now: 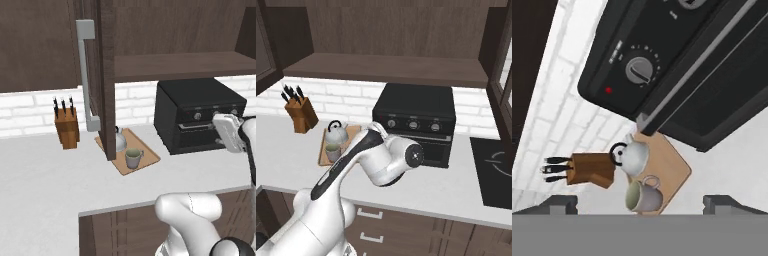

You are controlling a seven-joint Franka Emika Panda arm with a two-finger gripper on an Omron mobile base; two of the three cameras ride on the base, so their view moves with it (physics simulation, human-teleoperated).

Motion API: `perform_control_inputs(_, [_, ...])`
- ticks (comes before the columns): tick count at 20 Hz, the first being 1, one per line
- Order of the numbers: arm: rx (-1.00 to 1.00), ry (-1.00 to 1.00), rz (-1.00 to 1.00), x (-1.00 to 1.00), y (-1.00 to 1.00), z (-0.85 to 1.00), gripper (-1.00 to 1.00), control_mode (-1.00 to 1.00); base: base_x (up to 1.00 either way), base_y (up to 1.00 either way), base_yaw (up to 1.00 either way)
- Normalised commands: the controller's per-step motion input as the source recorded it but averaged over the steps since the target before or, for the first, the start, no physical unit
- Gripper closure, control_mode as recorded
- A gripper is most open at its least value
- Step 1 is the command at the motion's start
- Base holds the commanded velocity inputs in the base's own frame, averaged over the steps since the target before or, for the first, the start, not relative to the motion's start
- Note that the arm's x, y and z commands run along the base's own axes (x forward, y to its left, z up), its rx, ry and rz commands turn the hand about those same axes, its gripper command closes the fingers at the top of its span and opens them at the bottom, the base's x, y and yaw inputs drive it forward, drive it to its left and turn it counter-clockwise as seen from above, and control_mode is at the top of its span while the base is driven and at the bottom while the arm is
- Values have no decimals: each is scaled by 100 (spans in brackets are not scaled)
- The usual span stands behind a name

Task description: Pick the kettle from the counter and place it on the tray. Then pick the mug from the cabinet and place it on the tray. Then close the cabinet doors.

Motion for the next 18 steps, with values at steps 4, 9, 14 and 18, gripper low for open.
perform_control_inputs(4, [9, 0, -7, -14, -59, 15, -100, -100, 0, 0, 0])
perform_control_inputs(9, [8, 0, -6, -2, -58, 1, -100, -100, 0, 0, 0])
perform_control_inputs(14, [9, -3, -5, -3, -52, 0, -100, -100, 0, 0, 0])
perform_control_inputs(18, [5, -4, -3, -2, -28, -2, -100, -100, 0, 0, 0])
